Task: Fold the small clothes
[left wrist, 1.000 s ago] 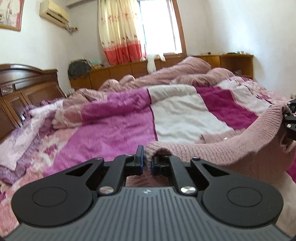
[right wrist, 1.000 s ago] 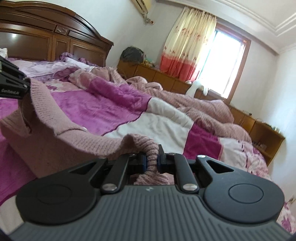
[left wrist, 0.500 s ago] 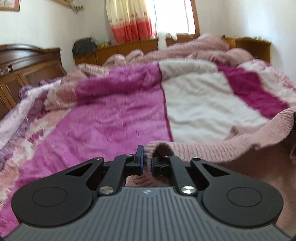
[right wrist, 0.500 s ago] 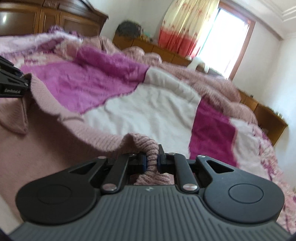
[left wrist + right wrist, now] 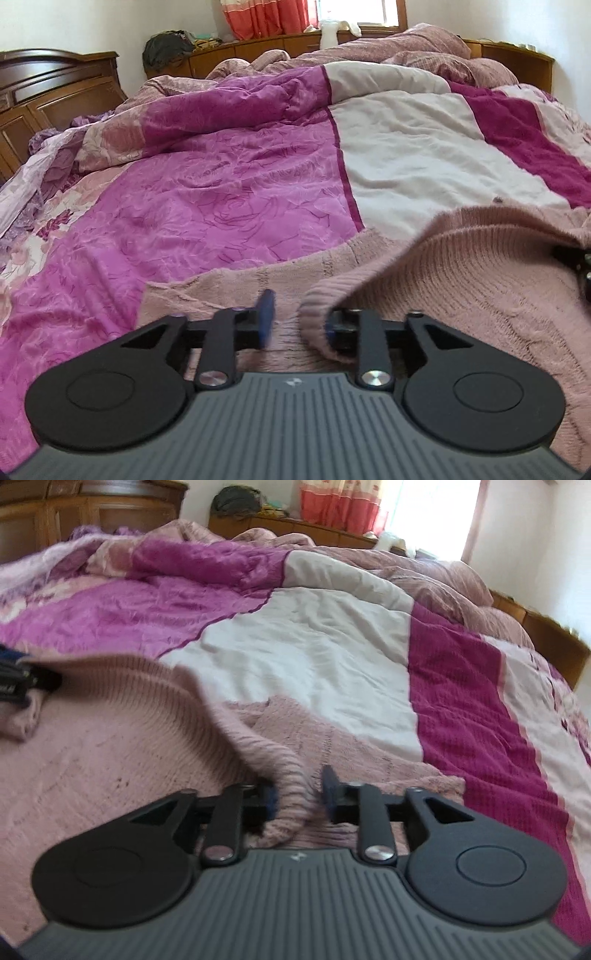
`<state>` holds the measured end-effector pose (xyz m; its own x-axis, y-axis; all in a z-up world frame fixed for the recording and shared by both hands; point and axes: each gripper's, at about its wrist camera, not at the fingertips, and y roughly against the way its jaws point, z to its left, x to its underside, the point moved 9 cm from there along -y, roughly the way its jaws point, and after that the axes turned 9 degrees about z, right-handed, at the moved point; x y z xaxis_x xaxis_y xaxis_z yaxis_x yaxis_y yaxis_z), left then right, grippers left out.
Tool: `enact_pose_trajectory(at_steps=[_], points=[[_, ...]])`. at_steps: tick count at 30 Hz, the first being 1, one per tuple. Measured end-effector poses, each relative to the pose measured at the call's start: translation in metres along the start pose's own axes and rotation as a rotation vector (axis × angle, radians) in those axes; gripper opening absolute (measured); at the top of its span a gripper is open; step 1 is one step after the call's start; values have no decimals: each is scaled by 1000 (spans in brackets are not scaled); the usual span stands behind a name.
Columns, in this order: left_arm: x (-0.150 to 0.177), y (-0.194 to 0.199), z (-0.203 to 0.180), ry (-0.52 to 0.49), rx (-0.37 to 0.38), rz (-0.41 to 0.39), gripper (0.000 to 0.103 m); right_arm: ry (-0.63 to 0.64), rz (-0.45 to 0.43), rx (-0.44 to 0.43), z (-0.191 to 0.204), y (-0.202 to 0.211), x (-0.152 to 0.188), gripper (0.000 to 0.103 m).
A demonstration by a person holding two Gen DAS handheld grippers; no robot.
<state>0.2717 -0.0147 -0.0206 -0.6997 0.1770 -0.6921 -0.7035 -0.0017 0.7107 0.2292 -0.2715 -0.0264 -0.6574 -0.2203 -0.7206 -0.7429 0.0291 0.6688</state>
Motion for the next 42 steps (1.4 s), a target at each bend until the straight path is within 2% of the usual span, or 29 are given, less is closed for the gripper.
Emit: enact_pose_trajectory(at_steps=[1,2,5,8,15,20,26,29,30,31,32,34,38,42], points=[[-1,7,3,8,2,-4,49,-22,1,-5,-4,2,-2,51],[-1,14,4,15,6,-11,52,-44,1,-15,-8,3,-3,53],[-3,36,10,28,34,-34,59,-88,-15,-48,-17,21,1,54],[-1,60,14,31,57,-59,63,-98,-40,-44,-23,38,5,54],[17,102,1,-37,141,-77,65,-116,-110,-51,-18,90,20,54],[35,102,-23,-139,156,-58,65,-82,-111,-91,2,102,36,54],[49,81,-39,-207,149,-12,65,-87,-51,-118,18,84,54,54],[54,68,-43,-254,118,-11,65,-106,-40,-124,20,77,63,54],[55,64,-43,-262,108,-18,63,-114,-43,-126,20,75,64,55],[55,62,-42,-263,104,-25,48,-121,-44,-128,20,75,65,55],[53,60,-40,-260,107,-26,27,-127,-45,-131,20,75,65,55],[47,60,-34,-235,99,-28,13,-132,-45,-134,19,74,67,55],[26,61,-12,-171,64,-66,12,-131,-44,-133,20,72,68,55],[9,51,12,-141,-20,-90,12,-144,-42,-132,20,72,68,56]])
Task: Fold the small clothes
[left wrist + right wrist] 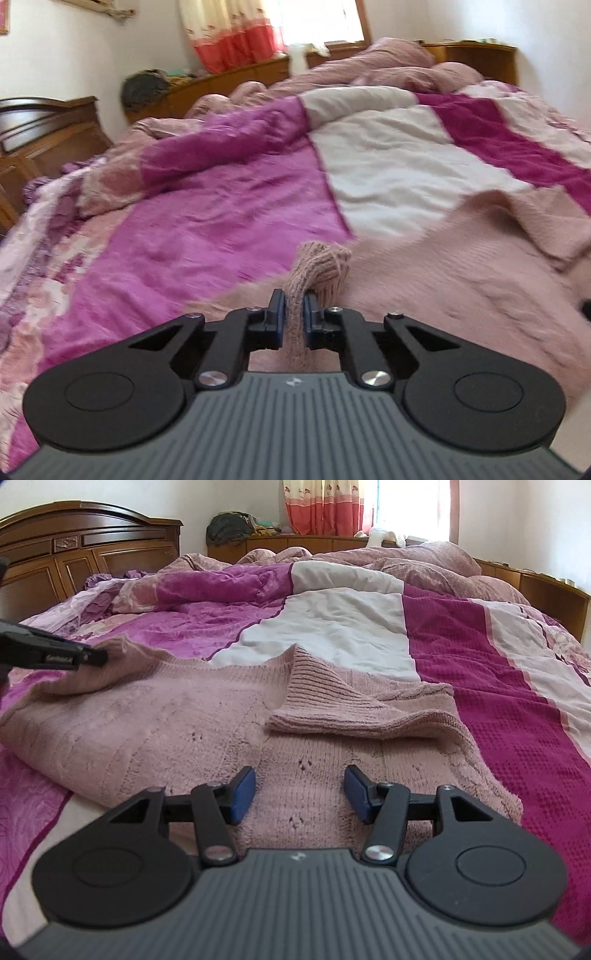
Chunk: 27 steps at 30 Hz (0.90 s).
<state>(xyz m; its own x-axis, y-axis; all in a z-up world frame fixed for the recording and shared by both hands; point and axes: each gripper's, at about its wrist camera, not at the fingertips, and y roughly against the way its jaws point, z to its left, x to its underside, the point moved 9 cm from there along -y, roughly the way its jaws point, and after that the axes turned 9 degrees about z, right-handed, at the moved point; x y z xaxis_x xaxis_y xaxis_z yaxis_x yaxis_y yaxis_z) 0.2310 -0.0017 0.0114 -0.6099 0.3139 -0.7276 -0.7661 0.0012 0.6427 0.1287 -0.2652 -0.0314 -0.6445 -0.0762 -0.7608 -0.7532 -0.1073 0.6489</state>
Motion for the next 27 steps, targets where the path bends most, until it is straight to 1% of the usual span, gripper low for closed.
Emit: enact_pose_trajectory(at_steps=[3,5,6,7,10,11,12,14,16,21,24,27], points=[[-2,-17,21,3,-107,11,12,-23,7,-10,-2,-1,-1,56],[2,-30,34,31,-141,51,13,-20,11,-11,-2,-1,-2,56],[5,-34,39,48,-142,74,14,-14,14,-11,-2,-1,-2,56],[7,-35,43,70,-134,88,18,-9,16,-11,-1,0,-2,56],[9,-25,51,132,-103,84,27,5,25,-18,-1,3,-4,56],[10,-19,52,151,-88,82,32,9,29,-21,-1,4,-5,56],[11,-13,53,169,-72,80,35,11,29,-23,-2,6,-6,56],[14,0,51,206,-31,74,47,22,23,-22,-2,11,-10,56],[17,12,43,220,5,72,48,51,5,-4,-3,17,-14,56],[28,35,17,204,68,88,49,175,-35,68,-5,23,-25,56],[38,39,1,206,111,110,49,256,-29,90,-7,15,-29,56],[51,33,-10,206,113,150,49,319,-3,100,-9,1,-31,56]])
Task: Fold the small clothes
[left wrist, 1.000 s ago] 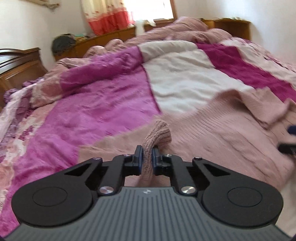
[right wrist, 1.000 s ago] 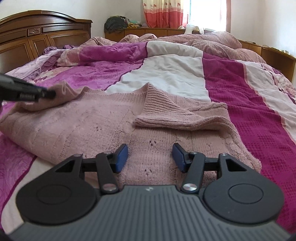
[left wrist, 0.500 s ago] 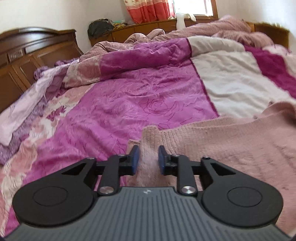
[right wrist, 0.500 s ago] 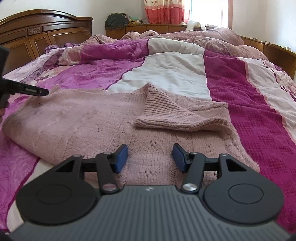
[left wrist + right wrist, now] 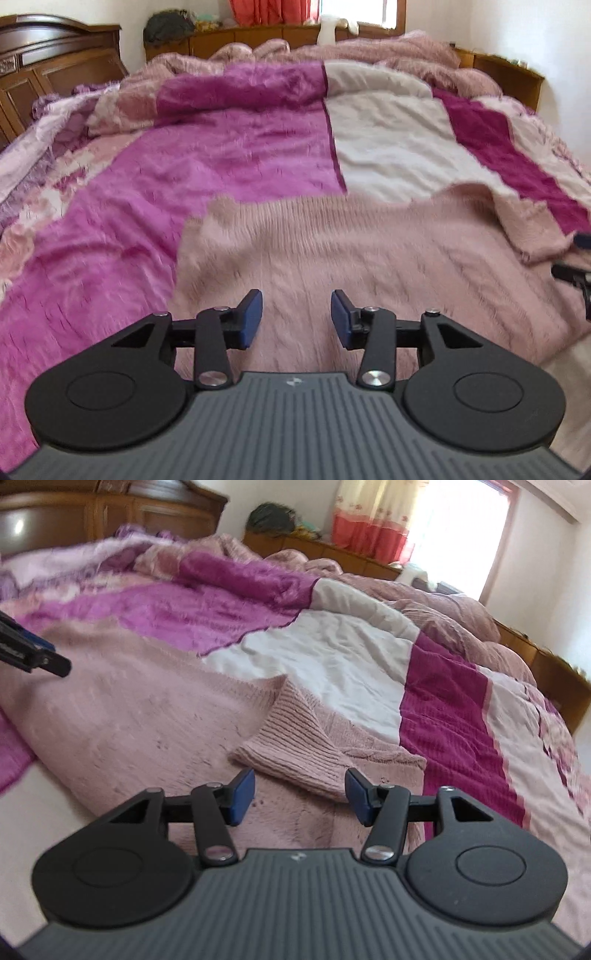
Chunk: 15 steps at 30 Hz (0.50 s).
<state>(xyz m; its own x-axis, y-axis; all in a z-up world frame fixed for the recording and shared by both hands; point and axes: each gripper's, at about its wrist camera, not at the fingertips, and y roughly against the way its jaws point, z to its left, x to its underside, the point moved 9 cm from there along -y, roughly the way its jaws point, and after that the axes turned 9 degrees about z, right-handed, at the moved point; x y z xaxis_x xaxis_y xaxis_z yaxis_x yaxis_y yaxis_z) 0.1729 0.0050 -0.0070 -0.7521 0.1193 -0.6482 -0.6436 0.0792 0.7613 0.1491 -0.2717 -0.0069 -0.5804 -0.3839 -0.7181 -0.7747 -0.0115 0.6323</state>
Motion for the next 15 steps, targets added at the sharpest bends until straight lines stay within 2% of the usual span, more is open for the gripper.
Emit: enact_pose_trajectory(at_steps=[5,6,7,8,9,12,15], points=[[9,-10,1,22,-10,4,53,99,-3,8,0,-20,-6,55],[10,-11,1,29,-8,4,53,101,-11,5,-1,-22,-9,52],[10,-11,1,35,-7,5,54,96,-20,-3,-2,-22,-11,28],[9,-12,2,38,-5,6,55,82,-23,-15,-5,-23,-15,16],[10,-12,3,40,-5,6,55,49,-24,-22,-10,-23,-18,13],[9,-12,3,42,-4,2,55,-88,-65,-20,-35,-21,-31,12],[8,-13,3,43,-7,1,56,-207,-57,3,-62,-29,-36,12]])
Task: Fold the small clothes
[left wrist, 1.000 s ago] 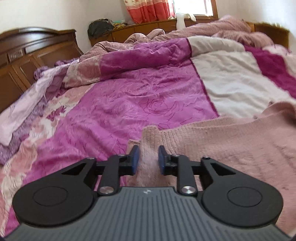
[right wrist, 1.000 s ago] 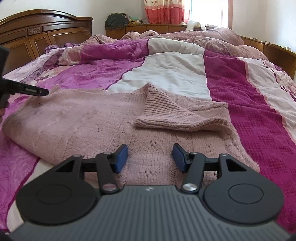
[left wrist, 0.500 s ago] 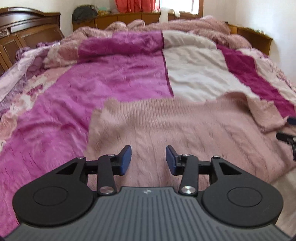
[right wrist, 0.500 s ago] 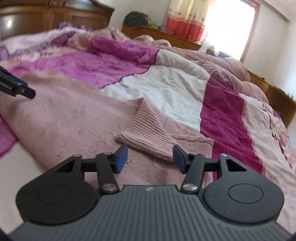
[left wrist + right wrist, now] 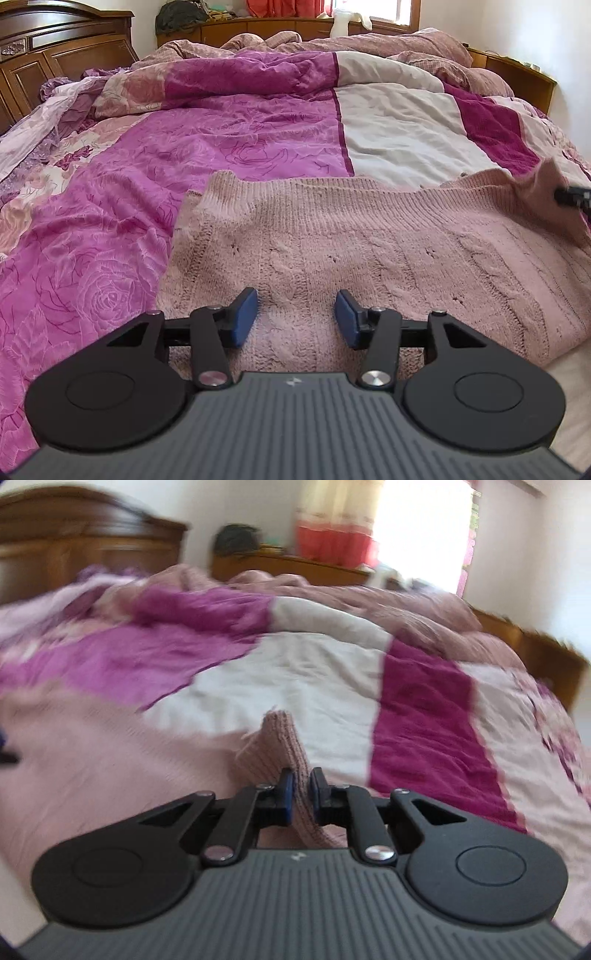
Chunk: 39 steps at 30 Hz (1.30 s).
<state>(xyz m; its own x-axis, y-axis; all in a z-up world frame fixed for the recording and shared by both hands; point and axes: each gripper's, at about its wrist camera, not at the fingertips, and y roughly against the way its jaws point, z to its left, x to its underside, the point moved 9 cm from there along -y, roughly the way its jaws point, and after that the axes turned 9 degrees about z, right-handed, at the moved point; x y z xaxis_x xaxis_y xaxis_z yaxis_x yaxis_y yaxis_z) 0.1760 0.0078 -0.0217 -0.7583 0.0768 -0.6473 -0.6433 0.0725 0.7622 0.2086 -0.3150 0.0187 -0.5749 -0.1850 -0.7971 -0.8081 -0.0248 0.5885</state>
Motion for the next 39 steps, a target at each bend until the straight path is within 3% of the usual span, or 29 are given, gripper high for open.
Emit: enact_pose_trajectory(at_steps=[8,14,22,26,29,35,37,39], points=[[0,-1,-1,3,-5,-6,58,-89,167,117,-39,-49,20,15],[0,-1,1,4,3,-1,59,-124,172,133,-47,-51,27,33],[-10,8,5,2,41,-9,59,-222,115,58,-50,-2,22,33],[-28,10,21,21,7,-57,59,-234,86,-14,-36,22,23,33],[-40,3,34,7,-14,-100,59,-261,93,-54,-25,30,31,44],[-38,-32,64,75,-41,-30,60,-252,145,-91,-3,27,58,46],[-33,-37,72,118,-14,-25,65,-266,186,-92,-1,16,69,48],[-31,-37,75,149,0,-24,65,-272,159,-85,0,12,72,52]])
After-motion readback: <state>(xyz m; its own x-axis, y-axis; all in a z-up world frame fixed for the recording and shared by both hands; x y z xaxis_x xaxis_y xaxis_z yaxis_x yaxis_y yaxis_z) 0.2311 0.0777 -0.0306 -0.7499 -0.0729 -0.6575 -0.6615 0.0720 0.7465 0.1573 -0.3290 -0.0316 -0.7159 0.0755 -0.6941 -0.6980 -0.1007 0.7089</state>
